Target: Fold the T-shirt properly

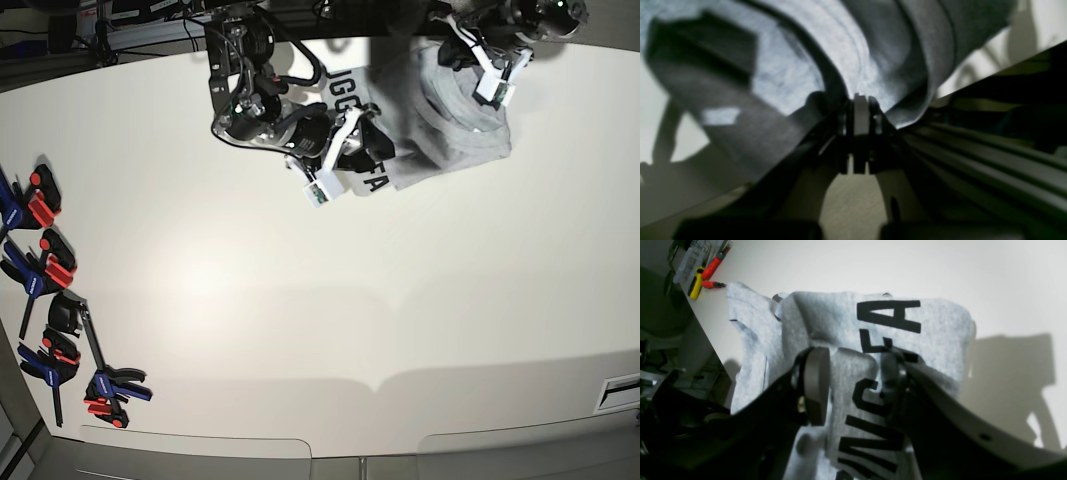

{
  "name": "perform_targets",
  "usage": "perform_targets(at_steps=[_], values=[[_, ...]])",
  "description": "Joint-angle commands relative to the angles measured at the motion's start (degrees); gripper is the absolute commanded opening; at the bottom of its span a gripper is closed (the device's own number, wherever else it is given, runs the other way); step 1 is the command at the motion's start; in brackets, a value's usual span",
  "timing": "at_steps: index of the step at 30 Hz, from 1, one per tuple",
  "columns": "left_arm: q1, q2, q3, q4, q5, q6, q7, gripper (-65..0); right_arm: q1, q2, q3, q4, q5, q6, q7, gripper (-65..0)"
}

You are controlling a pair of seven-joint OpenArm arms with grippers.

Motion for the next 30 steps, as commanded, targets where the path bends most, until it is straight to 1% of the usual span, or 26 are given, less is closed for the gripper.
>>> perform_targets(at_steps=[1,5,8,10,11,15,17,22,26,27,29,30], values=[[0.33,-0.22,-0.11,1.09,-0.22,0.09,-0.11,-65.0,0.66,-0.31,-0.11,0.85,1.40,0.31,1.29,-41.4],[0.33,-0.22,-0.11,1.33,0.09,2.05,0.09,-65.0,0.68,-0.31,-0.09,0.85,1.18,0.31,1.33,-41.4],[0.35,-0.20,-0.87,2.40,0.11,2.19,0.11,-65.0,0.68,-0.33,-0.11,0.85,1.18,0.31,1.36,-41.4],[0.35,-0.20,-2.62,3.63,0.09,2.19,0.22,-65.0,0.66,-0.31,-0.09,0.85,0.98,0.28,1.33,-41.4],[0.35,-0.20,-3.76,4.33,0.09,2.19,0.22,-65.0,0.66,-0.31,-0.09,0.85,0.39,-0.07,1.38,-41.4],[0.33,-0.20,-8.66,5.70,0.07,2.21,-0.48,-65.0,0.68,-0.33,-0.11,0.85,-3.82,-4.13,2.67,-41.4],[0.33,-0.20,-10.43,5.68,0.04,2.21,-0.61,-65.0,0.70,-0.31,-0.11,0.85,-4.98,-5.01,3.52,-41.4],[0.35,-0.17,-11.30,5.68,-0.15,2.21,-0.61,-65.0,1.53,-0.35,-0.11,0.85,-4.17,-5.03,3.61,-41.4],[0.35,-0.17,-11.30,5.68,-0.11,2.21,-0.59,-65.0,3.19,-0.33,-0.11,1.01,-1.18,-4.98,3.41,-41.4],[0.35,-0.17,-11.30,5.68,-0.07,2.21,-0.59,-62.2,3.76,-0.33,-0.11,1.01,-0.26,-4.94,3.37,-41.4],[0.35,-0.20,-11.30,5.68,0.11,2.21,-0.63,-51.5,5.05,-0.33,-0.11,1.01,1.03,-4.79,3.15,-41.4],[0.35,-0.17,-11.30,5.68,0.11,2.21,-0.66,-48.1,5.73,-0.33,-0.11,1.01,1.73,-4.59,2.95,-41.4]])
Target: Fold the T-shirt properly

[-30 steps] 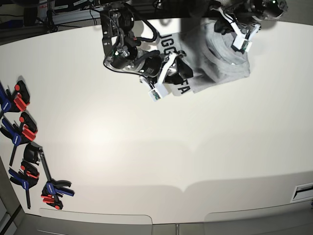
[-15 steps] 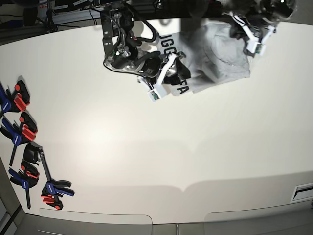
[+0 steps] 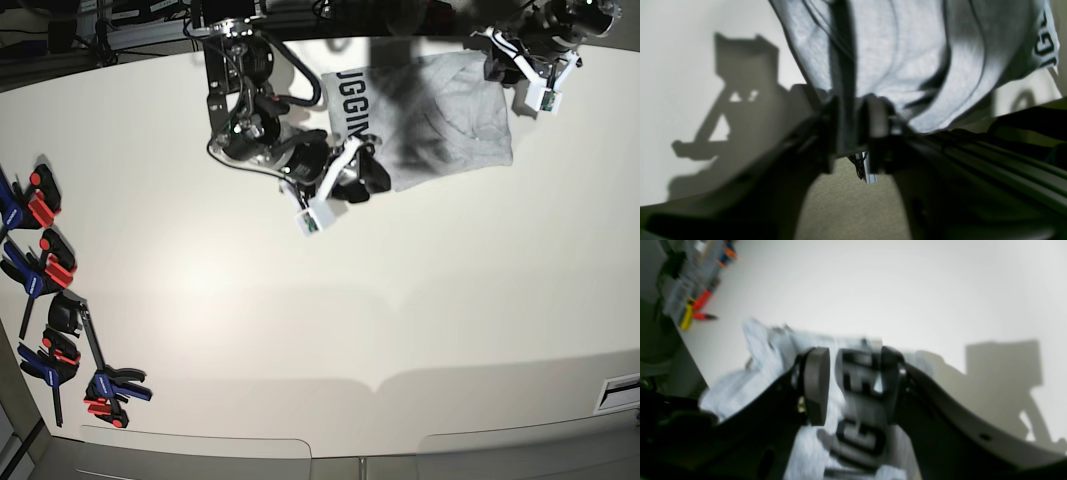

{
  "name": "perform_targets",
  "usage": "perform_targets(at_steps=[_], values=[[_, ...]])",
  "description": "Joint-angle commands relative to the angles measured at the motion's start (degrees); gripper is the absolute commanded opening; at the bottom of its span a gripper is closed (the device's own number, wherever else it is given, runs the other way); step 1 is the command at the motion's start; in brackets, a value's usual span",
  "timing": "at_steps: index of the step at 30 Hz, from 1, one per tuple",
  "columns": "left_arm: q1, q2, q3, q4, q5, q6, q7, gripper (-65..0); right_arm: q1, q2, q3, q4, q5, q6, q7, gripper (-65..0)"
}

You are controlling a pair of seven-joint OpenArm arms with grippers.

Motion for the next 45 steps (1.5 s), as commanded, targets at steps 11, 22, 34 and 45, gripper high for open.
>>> perform_targets(at_steps=[11,22,34,45], values=[[0.33,-0.35,-0.33,0.96,8.20,4.11,-12.41,-46.0,6.21,-0.26,-0.11,1.01,12.85,13.06,-8.26,-41.4],[0.33,-0.35,-0.33,0.96,9.27,6.62,-13.68,-46.0,6.14,1.49,-1.29,1.01,32.70,13.06,-26.25,-41.4],[0.33,-0.33,-0.33,0.96,9.25,6.60,-13.70,-46.0,6.14,4.98,-16.52,1.01,18.34,13.06,-21.94,-65.0],[0.31,-0.33,-0.33,0.96,9.27,6.62,-14.08,-46.0,6.16,4.46,-24.85,-1.73,0.66,13.06,-10.88,-65.0]])
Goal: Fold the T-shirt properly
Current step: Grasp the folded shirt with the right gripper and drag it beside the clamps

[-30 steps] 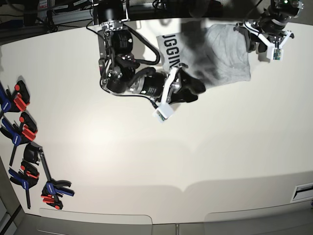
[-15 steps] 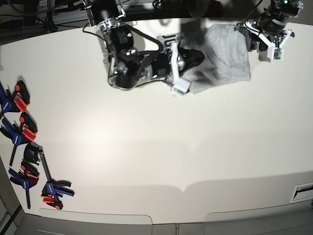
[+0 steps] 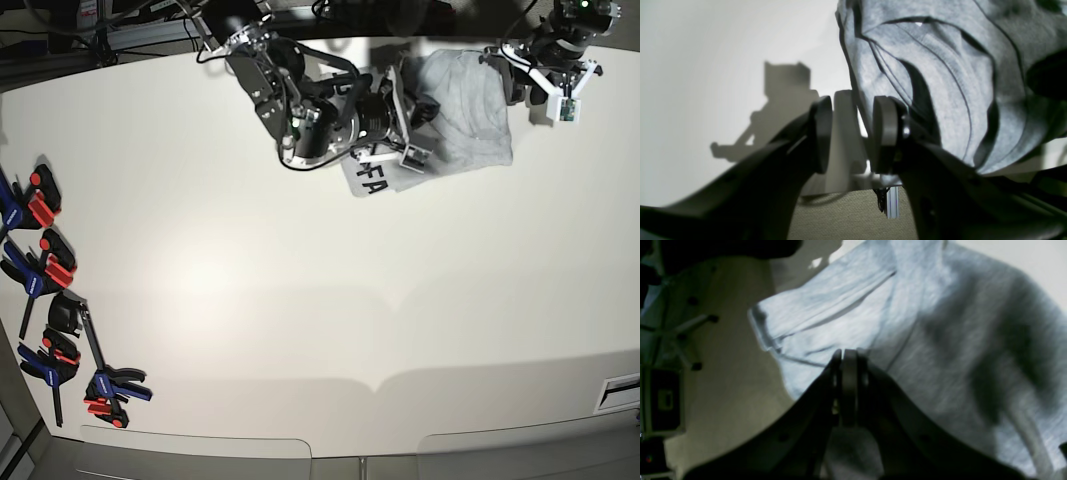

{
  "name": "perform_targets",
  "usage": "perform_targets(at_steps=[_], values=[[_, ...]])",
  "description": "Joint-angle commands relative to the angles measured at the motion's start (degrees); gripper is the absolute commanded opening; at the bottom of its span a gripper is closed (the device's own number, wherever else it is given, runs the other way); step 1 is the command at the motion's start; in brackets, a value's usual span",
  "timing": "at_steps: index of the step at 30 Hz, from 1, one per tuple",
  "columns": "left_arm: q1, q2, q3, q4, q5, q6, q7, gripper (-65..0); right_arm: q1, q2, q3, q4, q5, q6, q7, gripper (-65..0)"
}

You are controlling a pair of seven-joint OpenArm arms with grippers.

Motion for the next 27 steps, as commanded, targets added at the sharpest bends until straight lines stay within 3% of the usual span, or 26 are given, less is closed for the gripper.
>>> perform_targets(at_steps=[1,3,7,11,15,17,23,27], values=[[0.33,-0.37,-0.33,0.96,-0.50,0.04,-2.12,-46.0,0.87,-0.33,-0.07,-0.70,-0.35,0.67,2.01,-65.0],[0.33,-0.37,-0.33,0.96,-0.50,0.09,-3.32,-47.9,0.85,-0.33,-0.07,-3.78,-2.93,0.67,4.61,-65.0],[0.33,-0.37,-0.33,0.96,-0.52,0.07,-3.96,-65.0,0.87,-0.31,-0.07,-9.86,-7.10,0.67,7.91,-65.0],[0.33,-0.37,-0.33,0.96,-0.50,0.07,-3.93,-65.0,0.85,-0.31,0.00,-14.05,-13.88,0.09,11.63,-65.0],[0.33,-0.35,-0.33,0.96,-0.50,0.07,-3.93,-65.0,0.90,-0.33,0.57,-14.86,-21.05,-14.80,16.35,-65.0],[0.33,-0.37,-0.33,0.96,-0.50,0.07,-3.91,-65.0,1.27,-0.33,2.40,-14.86,-23.12,-20.70,16.50,-65.0],[0.33,-0.37,-0.33,0.96,-0.50,0.07,-3.89,-65.0,2.29,-0.31,16.11,-14.86,-26.29,-29.20,15.87,-65.0],[0.33,-0.37,-0.33,0.96,-0.52,0.07,-3.91,-65.0,2.43,-0.31,30.08,-14.86,-26.97,-29.51,15.61,-65.0]])
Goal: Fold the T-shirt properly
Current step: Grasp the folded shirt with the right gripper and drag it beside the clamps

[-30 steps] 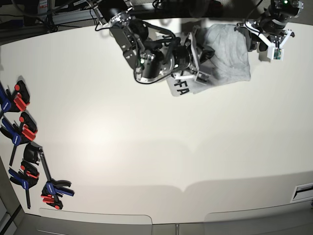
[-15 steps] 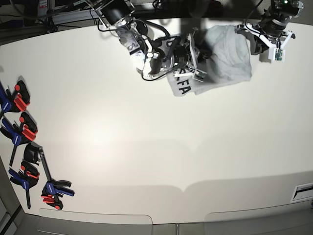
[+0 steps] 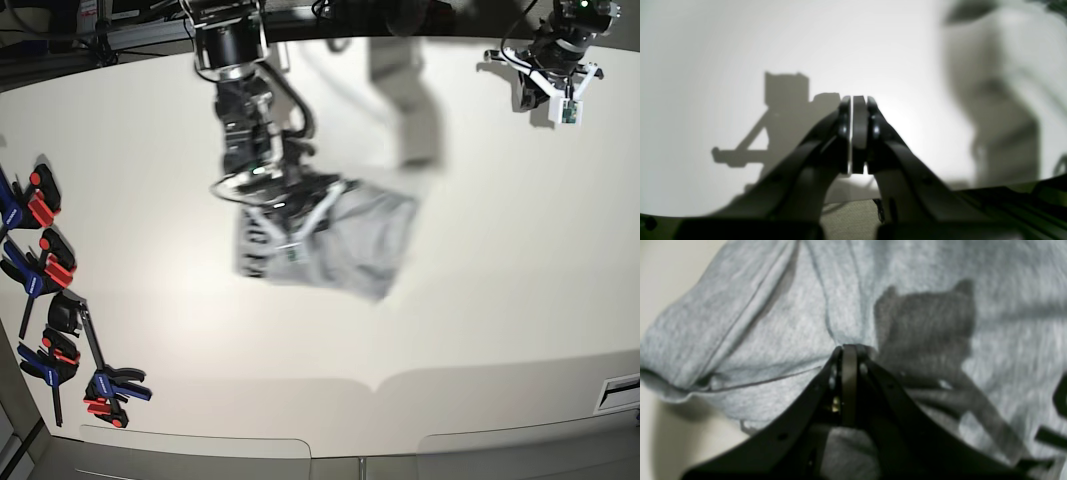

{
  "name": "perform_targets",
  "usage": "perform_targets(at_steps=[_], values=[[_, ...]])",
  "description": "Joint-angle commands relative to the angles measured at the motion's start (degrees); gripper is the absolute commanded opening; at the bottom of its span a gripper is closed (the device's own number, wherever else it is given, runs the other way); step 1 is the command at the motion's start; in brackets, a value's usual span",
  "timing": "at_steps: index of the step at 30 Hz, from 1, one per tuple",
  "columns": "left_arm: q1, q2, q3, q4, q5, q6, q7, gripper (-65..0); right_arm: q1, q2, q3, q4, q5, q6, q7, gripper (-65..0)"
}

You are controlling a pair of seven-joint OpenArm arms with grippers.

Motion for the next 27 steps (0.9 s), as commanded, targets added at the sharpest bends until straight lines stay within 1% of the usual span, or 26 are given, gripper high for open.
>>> perform_targets(at_steps=[1,3,4,6,8,10,12,14,16,20,21,23,24,27], values=[[0.35,-0.33,-0.31,0.96,-0.55,0.02,-1.11,-65.0,-0.07,0.57,3.45,-0.17,-2.67,-1.51,-3.26,-65.0],[0.35,-0.33,-0.31,0.96,-0.52,0.02,-1.11,-65.0,-0.07,0.90,10.05,-0.17,-1.99,-0.35,-3.96,-65.0],[0.35,-0.33,-0.31,0.96,-0.52,0.00,-1.14,-65.0,-0.09,1.42,12.79,-0.17,-0.20,0.46,-4.94,-65.0],[0.35,-0.33,-0.31,0.96,-0.55,0.00,-1.16,-65.0,-0.15,2.34,17.25,-0.17,4.92,2.47,-7.30,-65.0],[0.35,-0.33,-0.31,0.96,-0.55,0.00,-1.18,-65.0,-0.20,3.10,20.65,-0.11,10.21,5.64,-8.50,-65.0],[0.35,-0.35,-0.31,0.96,-0.55,0.00,-1.18,-65.0,-0.20,3.52,23.23,0.81,15.93,10.01,-8.63,-65.0],[0.35,-0.35,-0.31,0.96,-0.55,0.00,-1.42,-65.0,-0.20,3.54,24.83,3.06,22.08,13.55,-9.31,-65.0],[0.35,-0.35,-0.31,0.96,-0.55,0.00,-1.60,-65.0,-0.20,3.52,25.03,6.36,27.61,16.92,-9.99,-65.0],[0.35,-0.33,-0.31,0.96,-0.55,0.00,-1.60,-65.0,-0.17,3.52,24.65,10.29,31.12,19.98,-10.03,-65.0],[0.35,-0.33,-0.31,0.96,-0.55,0.00,-1.60,-65.0,-0.07,3.80,23.50,18.75,32.09,27.23,-9.90,-65.0],[0.35,-0.33,-0.31,0.96,-0.55,0.00,-1.64,-65.0,-0.04,4.20,22.93,20.44,32.06,28.60,-9.92,-65.0],[0.35,-0.33,-0.31,0.96,-0.52,0.00,-2.10,-65.0,0.07,6.05,21.27,22.29,31.71,28.60,-9.92,-65.0],[0.35,-0.33,-0.31,0.96,-0.52,0.00,-2.25,-65.0,0.37,7.34,20.24,22.36,30.60,28.60,-10.05,-65.0],[0.35,-0.33,-0.31,0.94,-0.55,0.00,-2.43,-65.0,1.46,11.61,16.59,21.88,22.77,28.60,-9.84,-65.0]])
